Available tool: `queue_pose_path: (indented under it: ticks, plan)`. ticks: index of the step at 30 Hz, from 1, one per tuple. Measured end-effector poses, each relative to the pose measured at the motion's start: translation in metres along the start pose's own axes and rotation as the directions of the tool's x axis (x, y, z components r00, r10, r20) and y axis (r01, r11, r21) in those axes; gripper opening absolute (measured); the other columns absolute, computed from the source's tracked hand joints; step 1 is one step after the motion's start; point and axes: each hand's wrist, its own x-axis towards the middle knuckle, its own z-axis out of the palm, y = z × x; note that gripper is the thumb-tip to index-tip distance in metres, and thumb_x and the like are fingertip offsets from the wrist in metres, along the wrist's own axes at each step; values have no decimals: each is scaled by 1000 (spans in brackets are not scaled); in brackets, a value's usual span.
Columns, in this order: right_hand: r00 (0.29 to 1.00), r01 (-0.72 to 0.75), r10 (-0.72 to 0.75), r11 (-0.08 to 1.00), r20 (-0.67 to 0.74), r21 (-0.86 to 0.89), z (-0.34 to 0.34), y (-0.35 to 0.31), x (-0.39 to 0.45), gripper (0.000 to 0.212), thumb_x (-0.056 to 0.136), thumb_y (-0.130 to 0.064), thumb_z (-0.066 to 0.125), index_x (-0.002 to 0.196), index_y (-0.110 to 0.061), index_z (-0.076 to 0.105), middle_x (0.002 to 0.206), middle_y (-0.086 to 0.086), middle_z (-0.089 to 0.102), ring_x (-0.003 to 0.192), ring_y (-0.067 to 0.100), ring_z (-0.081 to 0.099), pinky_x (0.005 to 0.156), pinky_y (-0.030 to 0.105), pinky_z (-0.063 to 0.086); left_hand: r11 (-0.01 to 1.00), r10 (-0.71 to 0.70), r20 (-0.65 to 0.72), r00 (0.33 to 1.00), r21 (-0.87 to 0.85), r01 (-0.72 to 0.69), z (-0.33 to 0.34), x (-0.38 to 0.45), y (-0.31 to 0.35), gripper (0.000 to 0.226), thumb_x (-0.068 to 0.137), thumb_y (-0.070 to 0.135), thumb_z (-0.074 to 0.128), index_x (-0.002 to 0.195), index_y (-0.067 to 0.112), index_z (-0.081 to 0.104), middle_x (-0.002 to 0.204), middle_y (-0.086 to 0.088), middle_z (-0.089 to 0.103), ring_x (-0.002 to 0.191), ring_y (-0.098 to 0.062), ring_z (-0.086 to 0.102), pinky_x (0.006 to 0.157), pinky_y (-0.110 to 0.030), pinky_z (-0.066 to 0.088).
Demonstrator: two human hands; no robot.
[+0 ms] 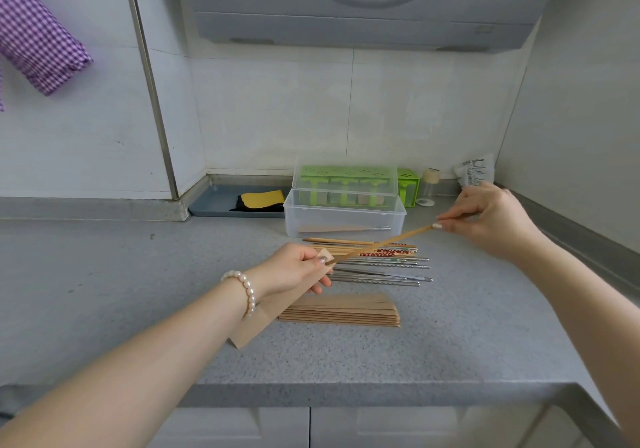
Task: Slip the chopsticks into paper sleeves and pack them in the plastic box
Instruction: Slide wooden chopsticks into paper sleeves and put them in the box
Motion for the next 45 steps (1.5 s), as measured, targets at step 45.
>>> queue_pose_path:
  ticks: [45]
  plan:
    - [751,-347,49,878,659,331,71,-79,16,9,79,-5,70,87,-2,71,65,4,67,42,2,57,48,11,43,997,-38,189,981,-65,51,1,-3,17,26,97,11,44,86,5,68,72,-2,72,65,-10,68,69,-21,55]
